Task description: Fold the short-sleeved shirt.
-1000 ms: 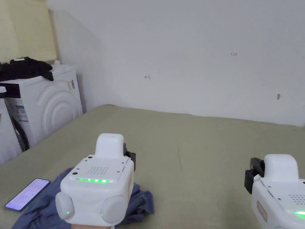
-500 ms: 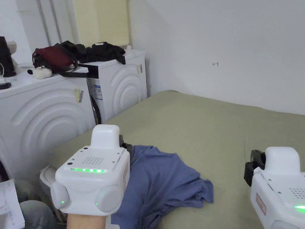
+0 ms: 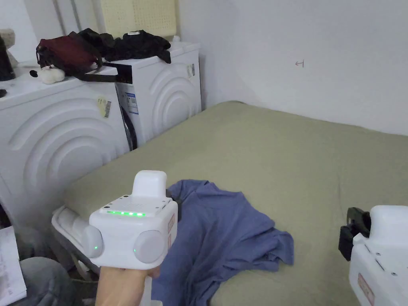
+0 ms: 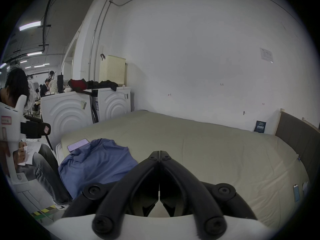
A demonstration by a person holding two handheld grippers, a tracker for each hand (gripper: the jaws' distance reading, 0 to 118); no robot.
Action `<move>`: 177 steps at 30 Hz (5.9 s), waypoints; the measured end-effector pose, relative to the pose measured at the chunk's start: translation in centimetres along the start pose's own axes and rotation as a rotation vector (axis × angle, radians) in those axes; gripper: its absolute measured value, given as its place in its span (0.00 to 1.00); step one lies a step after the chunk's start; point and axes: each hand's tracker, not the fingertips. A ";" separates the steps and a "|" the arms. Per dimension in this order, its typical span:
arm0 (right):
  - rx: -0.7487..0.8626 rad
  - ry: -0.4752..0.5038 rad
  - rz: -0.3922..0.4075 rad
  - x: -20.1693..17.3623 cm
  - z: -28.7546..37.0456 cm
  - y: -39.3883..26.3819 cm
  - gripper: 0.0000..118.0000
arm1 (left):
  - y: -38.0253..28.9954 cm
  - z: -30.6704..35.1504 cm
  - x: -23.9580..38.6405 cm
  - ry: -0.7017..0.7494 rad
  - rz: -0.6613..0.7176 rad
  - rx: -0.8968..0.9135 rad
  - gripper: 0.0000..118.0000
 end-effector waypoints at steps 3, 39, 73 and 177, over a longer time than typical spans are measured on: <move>-0.045 0.001 0.001 0.2 -1.4 -1.2 0.01 | -1.1 -4.6 0.2 -0.012 -0.002 -0.100 0.00; -0.230 -0.257 -0.070 14.7 3.9 -5.2 0.01 | 0.0 -17.7 22.1 -0.404 -0.236 -0.438 0.00; -0.286 -0.573 -0.247 29.9 9.0 -9.1 0.01 | -3.1 -8.1 51.1 -0.845 -0.491 -0.346 0.94; -0.517 -0.125 -0.313 34.3 -3.8 1.7 0.06 | 1.2 -12.7 16.6 -0.333 -0.235 -0.376 0.00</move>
